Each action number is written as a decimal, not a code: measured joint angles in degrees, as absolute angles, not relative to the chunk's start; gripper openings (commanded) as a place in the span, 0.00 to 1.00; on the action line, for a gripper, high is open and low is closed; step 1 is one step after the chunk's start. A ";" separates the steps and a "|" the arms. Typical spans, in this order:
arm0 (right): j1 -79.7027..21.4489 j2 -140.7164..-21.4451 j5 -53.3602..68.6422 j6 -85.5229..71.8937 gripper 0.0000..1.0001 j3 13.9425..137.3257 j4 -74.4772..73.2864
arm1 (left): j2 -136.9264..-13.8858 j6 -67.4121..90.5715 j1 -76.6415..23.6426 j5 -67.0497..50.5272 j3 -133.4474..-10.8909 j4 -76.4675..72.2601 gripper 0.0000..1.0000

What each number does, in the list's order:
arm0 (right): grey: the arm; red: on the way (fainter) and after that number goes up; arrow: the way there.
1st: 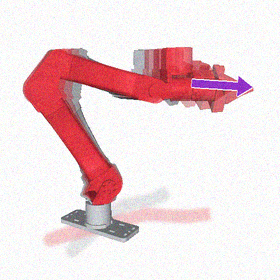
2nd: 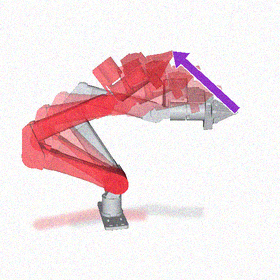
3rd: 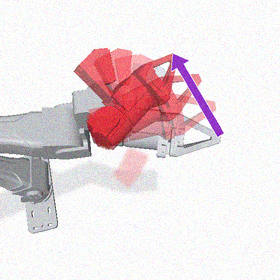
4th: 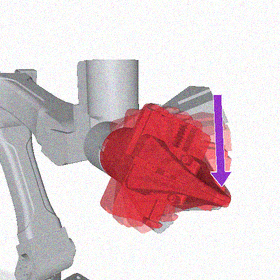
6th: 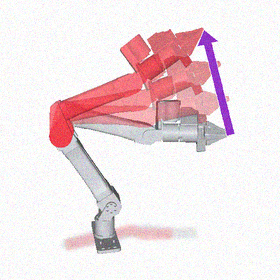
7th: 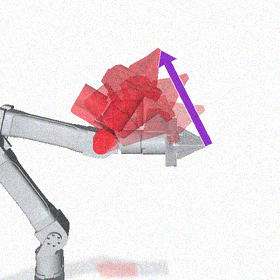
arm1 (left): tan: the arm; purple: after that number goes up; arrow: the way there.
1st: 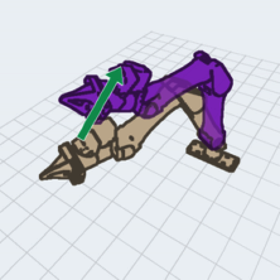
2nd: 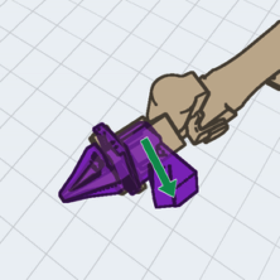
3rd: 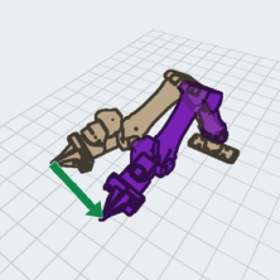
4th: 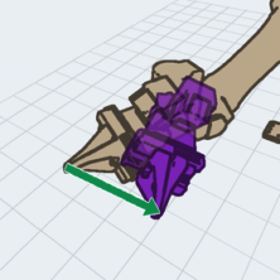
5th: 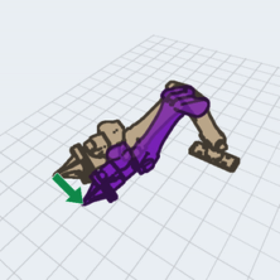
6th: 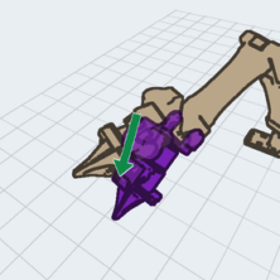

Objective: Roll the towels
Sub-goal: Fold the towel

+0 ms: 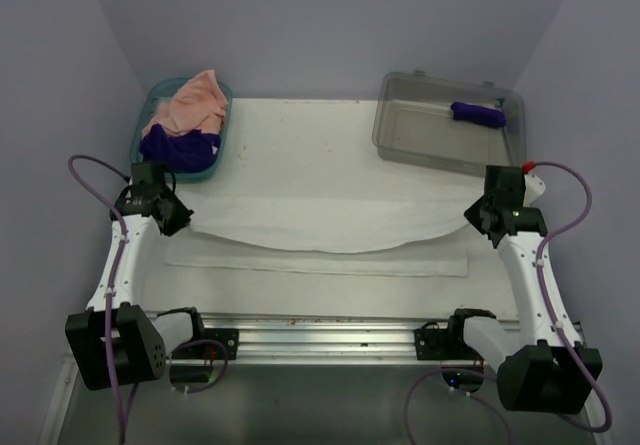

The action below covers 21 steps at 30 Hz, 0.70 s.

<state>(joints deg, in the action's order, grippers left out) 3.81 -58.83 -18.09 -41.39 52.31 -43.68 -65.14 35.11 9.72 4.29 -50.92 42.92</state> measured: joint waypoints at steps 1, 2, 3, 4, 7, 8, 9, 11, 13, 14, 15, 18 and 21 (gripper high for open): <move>3.81 -57.30 -18.00 -41.67 0.00 51.31 -44.56 | -65.19 35.53 9.89 4.49 -50.04 43.33 0.00; 3.81 -55.81 -18.00 -42.02 0.00 50.48 -45.32 | -65.19 36.05 10.11 4.71 -49.32 43.66 0.00; 3.81 -54.57 -18.02 -42.35 0.00 49.84 -46.33 | -65.19 36.45 10.33 4.82 -48.82 43.92 0.00; 3.81 -53.58 -18.04 -42.54 0.00 49.30 -46.89 | -65.19 36.86 10.61 4.84 -48.51 44.18 0.00; 3.81 -51.86 -18.22 -43.05 0.00 48.10 -48.66 | -65.19 37.21 11.22 4.97 -48.36 44.40 0.00; 3.81 -51.62 -18.39 -43.16 0.00 47.81 -49.17 | -65.14 37.34 11.40 5.02 -48.36 44.45 0.00; 3.81 -51.44 -18.52 -43.33 0.00 47.66 -49.76 | -65.12 37.39 11.60 5.02 -48.36 44.56 0.00; 3.81 -51.20 -18.74 -43.53 0.00 47.59 -50.50 | -64.95 37.45 12.05 5.10 -48.53 45.17 0.00; 3.81 -50.76 -19.00 -43.57 0.00 47.62 -51.22 | -64.53 37.43 12.62 5.30 -49.28 46.11 0.00; 3.81 -50.52 -19.14 -43.57 0.00 47.64 -51.59 | -64.34 37.41 12.86 5.50 -49.89 46.50 0.00; 3.81 -50.30 -19.38 -43.55 0.00 47.66 -51.99 | -64.20 37.41 13.08 5.72 -50.41 46.70 0.00; 3.81 -50.15 -19.88 -43.79 0.00 47.66 -53.17 | -63.88 37.39 13.61 6.37 -51.37 46.83 0.00; 3.81 -50.02 -19.86 -44.45 0.00 47.29 -53.65 | -63.83 37.41 14.00 6.42 -50.70 46.94 0.00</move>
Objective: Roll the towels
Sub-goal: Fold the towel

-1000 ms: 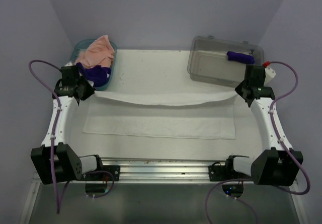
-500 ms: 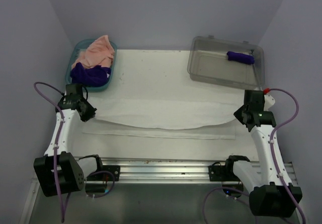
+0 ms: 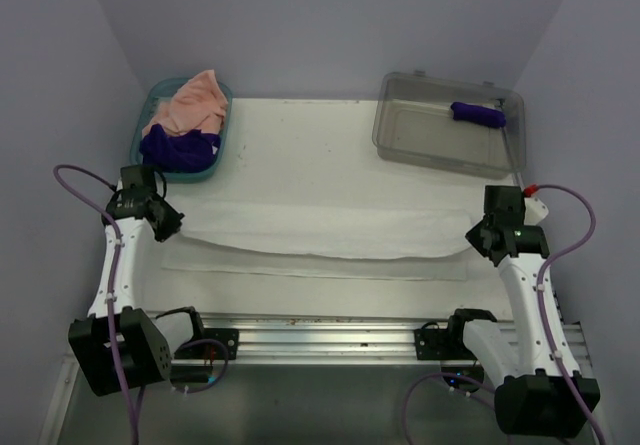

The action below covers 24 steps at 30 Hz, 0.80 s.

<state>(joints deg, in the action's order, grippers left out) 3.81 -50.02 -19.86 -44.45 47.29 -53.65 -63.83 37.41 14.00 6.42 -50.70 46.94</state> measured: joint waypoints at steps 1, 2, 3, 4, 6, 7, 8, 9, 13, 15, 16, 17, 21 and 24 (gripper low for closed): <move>3.81 -49.82 -19.81 -44.66 0.00 46.92 -53.67 | -63.83 37.41 14.09 6.42 -50.33 46.96 0.00; 3.81 -49.65 -19.81 -44.95 0.00 46.41 -53.65 | -63.83 37.41 14.15 6.44 -49.74 46.87 0.00; 3.81 -49.52 -19.79 -45.12 0.00 45.93 -53.71 | -63.83 37.41 14.22 6.46 -49.06 46.87 0.00; 3.81 -49.52 -19.77 -45.34 0.00 45.34 -53.76 | -63.86 37.43 14.24 6.46 -48.36 46.87 0.00; 3.81 -49.84 -19.75 -45.69 0.00 44.25 -53.80 | -63.99 37.43 14.24 6.44 -46.98 46.78 0.00; 3.81 -50.09 -19.77 -45.87 0.00 43.81 -53.74 | -64.14 37.45 14.26 6.44 -46.50 46.78 0.00; 3.81 -50.33 -19.75 -45.93 0.00 43.42 -53.74 | -64.34 37.45 14.26 6.44 -45.91 46.57 0.00; 3.81 -50.52 -19.77 -45.98 0.00 43.03 -53.63 | -64.51 37.45 14.26 6.46 -45.30 46.39 0.00; 3.81 -50.59 -19.77 -46.11 0.00 40.93 -53.39 | -64.86 37.71 14.26 6.46 -43.88 46.22 0.00; 3.81 -50.59 -19.77 -46.09 0.00 40.18 -53.28 | -64.86 37.98 14.26 6.46 -43.79 46.19 0.00; 3.81 -50.59 -19.77 -46.11 0.03 40.03 -53.25 | -64.86 38.15 14.26 6.48 -43.79 46.17 0.00; 3.81 -50.59 -19.75 -46.06 0.11 39.92 -53.23 | -64.86 38.26 14.26 6.48 -43.79 46.17 0.05; 3.81 -50.57 -19.77 -45.50 0.56 39.90 -53.10 | -64.86 38.28 14.31 6.37 -43.79 46.26 0.58; 3.81 -50.54 -19.35 -43.72 0.59 40.38 -52.97 | -64.51 38.17 14.39 6.15 -43.81 46.35 0.74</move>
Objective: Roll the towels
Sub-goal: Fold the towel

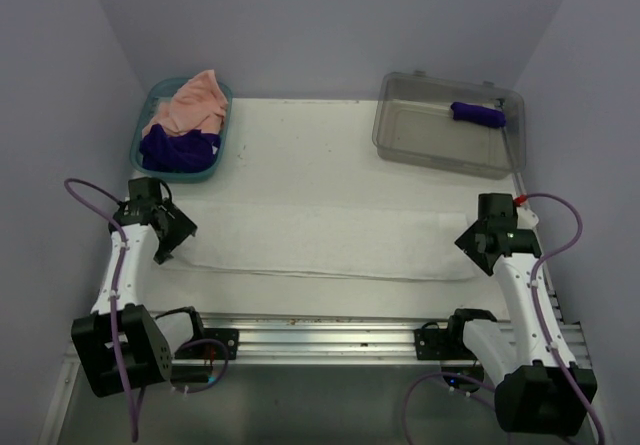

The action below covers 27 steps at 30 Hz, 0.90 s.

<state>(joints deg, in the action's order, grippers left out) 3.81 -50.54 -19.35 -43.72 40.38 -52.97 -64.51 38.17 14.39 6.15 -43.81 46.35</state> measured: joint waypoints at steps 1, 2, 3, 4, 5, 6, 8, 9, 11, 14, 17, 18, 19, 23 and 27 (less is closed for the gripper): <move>3.81 -50.54 -19.14 -42.96 0.58 40.99 -52.99 | -63.99 38.17 14.39 6.13 -43.90 46.39 0.74; 3.81 -50.59 -18.79 -42.09 0.56 41.95 -53.08 | -63.18 37.98 14.41 6.17 -44.10 46.44 0.72; 3.81 -50.59 -18.44 -41.01 0.55 43.18 -52.86 | -62.06 37.76 14.39 6.15 -44.45 46.37 0.70; 3.81 -50.63 -18.09 -40.01 0.53 44.45 -52.29 | -60.73 37.30 14.39 5.89 -44.86 46.19 0.68; 3.81 -50.72 -17.28 -38.92 0.51 45.69 -51.37 | -59.33 36.77 14.37 5.23 -45.39 45.65 0.66; 3.81 -51.24 -16.43 -37.89 0.49 46.70 -50.19 | -58.13 36.49 14.06 4.58 -45.95 44.93 0.65; 3.81 -54.00 -13.69 -36.14 0.38 48.40 -47.55 | -57.49 36.34 12.03 4.10 -47.51 43.35 0.63; 3.81 -56.27 -12.16 -35.40 0.34 49.15 -46.09 | -58.00 36.38 10.11 3.73 -48.38 42.30 0.63; 3.81 -62.02 -9.69 -34.39 0.31 50.28 -43.57 | -61.01 36.42 5.61 3.40 -49.69 40.12 0.62; 3.81 -72.73 -6.57 -33.15 0.30 50.89 -39.53 | -68.23 36.42 0.95 1.78 -50.26 36.18 0.62; 3.84 -80.82 -4.78 -32.01 0.26 51.77 -37.76 | -75.16 36.67 0.64 1.28 -49.84 33.91 0.62; 3.81 -82.70 -4.67 -31.75 0.25 52.27 -37.32 | -76.62 36.84 0.67 1.26 -49.60 33.47 0.62; 3.81 -84.79 -4.43 -31.59 0.25 52.82 -36.51 | -78.17 36.99 0.67 1.23 -49.12 32.71 0.62; 3.99 -91.98 -4.38 -31.00 0.21 54.08 -33.41 | -82.87 37.95 0.75 1.06 -46.68 30.55 0.61; 4.64 -95.98 -3.27 -30.63 0.16 56.82 -32.95 | -85.58 38.17 1.63 -0.40 -45.78 30.44 0.59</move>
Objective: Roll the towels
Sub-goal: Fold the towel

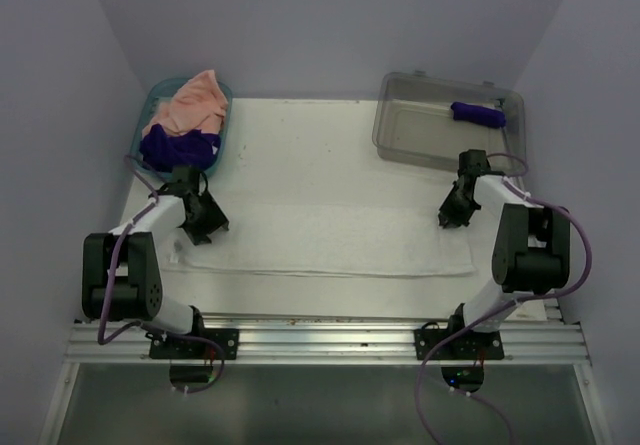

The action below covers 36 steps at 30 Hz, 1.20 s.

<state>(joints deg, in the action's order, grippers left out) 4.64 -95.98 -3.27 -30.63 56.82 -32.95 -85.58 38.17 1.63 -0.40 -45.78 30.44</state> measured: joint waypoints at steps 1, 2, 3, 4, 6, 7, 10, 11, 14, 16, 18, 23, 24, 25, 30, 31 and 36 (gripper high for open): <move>4.75 -95.92 -3.14 -30.61 0.17 56.86 -32.86 | -85.32 38.13 1.98 -0.86 -45.80 30.52 0.60; 4.80 -95.37 -3.07 -30.59 0.18 56.71 -32.91 | -84.77 38.09 2.22 -0.97 -45.82 30.72 0.61; 4.84 -94.65 -3.07 -30.59 0.20 56.51 -32.95 | -84.03 38.06 2.28 -1.02 -45.91 31.03 0.62; 4.84 -93.51 -3.27 -30.61 0.21 56.27 -33.04 | -83.13 38.02 2.31 -0.97 -46.22 31.46 0.62; 4.84 -90.45 -4.27 -30.59 0.24 55.94 -33.39 | -81.67 37.87 2.37 -0.73 -47.68 32.38 0.62; 4.86 -89.30 -5.04 -30.61 0.24 55.96 -33.34 | -81.41 37.87 2.42 -0.54 -48.47 32.49 0.62; 5.67 -87.88 -6.52 -30.44 0.24 56.45 -32.82 | -81.89 37.80 2.96 0.30 -51.13 32.03 0.61; 6.24 -88.90 -6.50 -30.39 0.24 56.64 -32.58 | -82.48 37.76 3.27 0.36 -51.51 31.73 0.61; 7.84 -94.04 -6.31 -30.26 0.27 56.90 -32.34 | -85.08 37.36 4.49 0.32 -51.57 31.24 0.61; 8.36 -96.25 -6.15 -30.17 0.28 56.88 -32.75 | -86.24 37.10 5.37 -0.03 -51.11 31.05 0.61; 8.40 -95.55 -6.26 -29.91 0.31 56.97 -32.95 | -86.39 36.80 6.15 -0.45 -50.46 31.22 0.61; 8.38 -89.06 -8.27 -29.56 0.51 55.77 -35.33 | -85.95 35.88 7.73 -1.45 -50.09 31.51 0.62; 8.38 -87.24 -8.67 -29.47 0.54 55.70 -36.71 | -85.65 35.66 7.99 -1.63 -50.09 31.77 0.62; 8.43 -85.47 -9.37 -29.34 0.55 55.68 -37.82 | -85.19 35.29 8.29 -1.78 -50.09 32.10 0.62; 9.06 -80.82 -10.76 -28.62 0.59 53.84 -40.05 | -82.02 34.11 9.80 -2.48 -50.13 33.36 0.62; 9.50 -81.25 -10.68 -28.51 0.59 53.36 -40.25 | -81.36 33.76 10.09 -2.72 -50.13 33.65 0.62; 12.03 -86.19 -7.94 -28.27 0.60 51.81 -40.25 | -79.48 32.56 11.09 -3.44 -50.13 34.65 0.62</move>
